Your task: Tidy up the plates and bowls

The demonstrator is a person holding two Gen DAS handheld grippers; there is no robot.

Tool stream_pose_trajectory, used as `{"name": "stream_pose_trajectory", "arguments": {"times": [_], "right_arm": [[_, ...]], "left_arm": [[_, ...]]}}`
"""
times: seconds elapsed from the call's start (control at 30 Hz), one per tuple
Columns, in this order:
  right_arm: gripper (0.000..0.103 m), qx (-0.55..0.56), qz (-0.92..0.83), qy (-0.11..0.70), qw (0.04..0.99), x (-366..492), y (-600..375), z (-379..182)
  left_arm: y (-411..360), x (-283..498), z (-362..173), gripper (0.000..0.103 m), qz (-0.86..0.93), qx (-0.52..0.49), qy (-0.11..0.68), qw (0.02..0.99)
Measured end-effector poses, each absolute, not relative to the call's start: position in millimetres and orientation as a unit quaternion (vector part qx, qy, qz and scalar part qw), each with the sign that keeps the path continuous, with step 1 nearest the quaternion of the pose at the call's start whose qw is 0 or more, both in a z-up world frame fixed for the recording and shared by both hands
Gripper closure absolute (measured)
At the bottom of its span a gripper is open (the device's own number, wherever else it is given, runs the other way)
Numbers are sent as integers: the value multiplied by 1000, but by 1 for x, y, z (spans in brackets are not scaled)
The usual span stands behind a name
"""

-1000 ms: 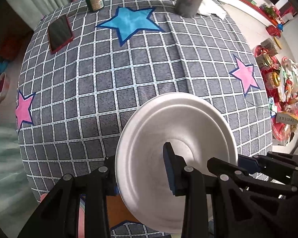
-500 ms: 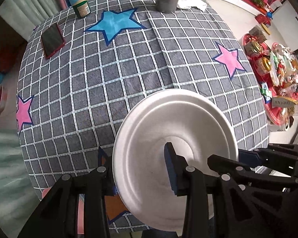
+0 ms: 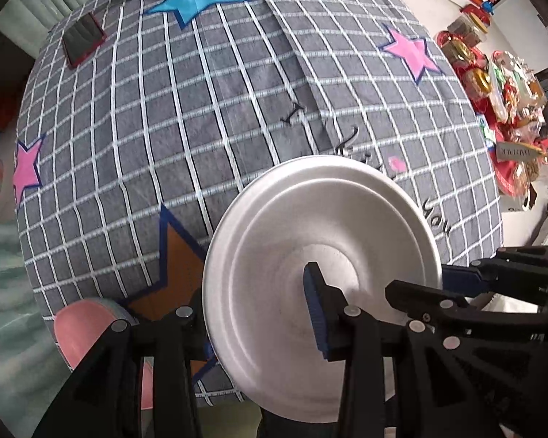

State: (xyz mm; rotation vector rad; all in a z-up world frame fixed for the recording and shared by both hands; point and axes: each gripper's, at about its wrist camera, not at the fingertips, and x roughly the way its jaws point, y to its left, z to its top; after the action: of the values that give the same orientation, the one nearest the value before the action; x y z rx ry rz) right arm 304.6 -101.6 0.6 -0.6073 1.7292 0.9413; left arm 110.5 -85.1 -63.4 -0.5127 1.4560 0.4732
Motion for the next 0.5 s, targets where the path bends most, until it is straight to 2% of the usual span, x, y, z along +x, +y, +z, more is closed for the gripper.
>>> {"name": "stream_pose_trajectory", "arguments": {"times": [0.13, 0.2, 0.27, 0.47, 0.5], "right_arm": [[78, -261, 387, 722, 511, 299, -110, -8], [78, -267, 384, 719, 514, 298, -111, -10], [78, -267, 381, 717, 519, 299, -113, -11], [77, -261, 369, 721, 526, 307, -120, -11], [66, -260, 367, 721, 526, 310, -124, -11]], "left_arm": [[-71, 105, -83, 58, 206, -241, 656, 685], [-62, 103, -94, 47, 200, -251, 656, 683], [-55, 99, -99, 28, 214, -244, 656, 682], [-50, 74, -93, 23, 223, -242, 650, 685], [-49, 70, -90, 22, 229, -240, 651, 682]]}}
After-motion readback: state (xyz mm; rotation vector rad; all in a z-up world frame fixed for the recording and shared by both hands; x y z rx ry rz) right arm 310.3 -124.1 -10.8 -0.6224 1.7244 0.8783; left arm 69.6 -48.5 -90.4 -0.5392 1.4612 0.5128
